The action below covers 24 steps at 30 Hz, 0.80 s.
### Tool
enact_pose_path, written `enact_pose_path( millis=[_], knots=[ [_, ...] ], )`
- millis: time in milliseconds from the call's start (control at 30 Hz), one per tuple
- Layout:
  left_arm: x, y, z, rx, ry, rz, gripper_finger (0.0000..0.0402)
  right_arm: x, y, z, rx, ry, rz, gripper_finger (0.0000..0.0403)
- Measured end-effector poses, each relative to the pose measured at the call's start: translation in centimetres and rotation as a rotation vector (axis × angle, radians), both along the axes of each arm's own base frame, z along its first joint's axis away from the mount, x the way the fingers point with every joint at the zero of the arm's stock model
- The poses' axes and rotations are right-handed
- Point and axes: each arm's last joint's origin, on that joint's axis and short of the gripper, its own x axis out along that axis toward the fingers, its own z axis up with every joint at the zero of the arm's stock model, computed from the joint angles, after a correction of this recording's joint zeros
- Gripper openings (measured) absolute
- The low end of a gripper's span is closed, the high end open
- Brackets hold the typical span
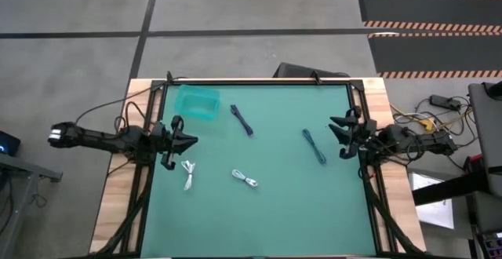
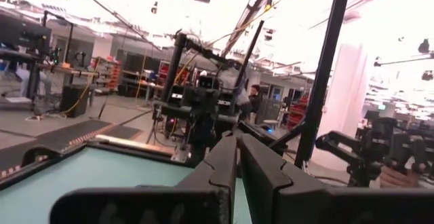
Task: Pick and place USB-C Cables
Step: Put the blue charger cable into the blue bin
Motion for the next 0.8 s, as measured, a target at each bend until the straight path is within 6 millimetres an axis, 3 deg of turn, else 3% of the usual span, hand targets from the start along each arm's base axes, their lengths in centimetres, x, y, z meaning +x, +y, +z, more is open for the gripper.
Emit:
enact_pose_path(
  millis=[267,433,700,800],
  knots=[
    [-0.1,0.1,0.8,0.053,-0.086,0.054,0.0005,-0.1,0.0,0.6,0.010,-0.050,0.011,0.0106],
    [-0.1,0.1,1.0,0.087,-0.106,0.086,0.0005,0.2,0.0,2.3,0.005,-0.053,0.008,0.0091],
    [0.0,0.3,1.0,0.096,-0.098,0.159,0.0005,2.1,0.2,4.5,0.020,0.038,0.000,0.0061],
    [-0.1,0.4,1.0,0.090,-0.096,0.175,0.0005,3.9,0.3,4.5,0.032,0.134,-0.014,0.0051]
  ],
)
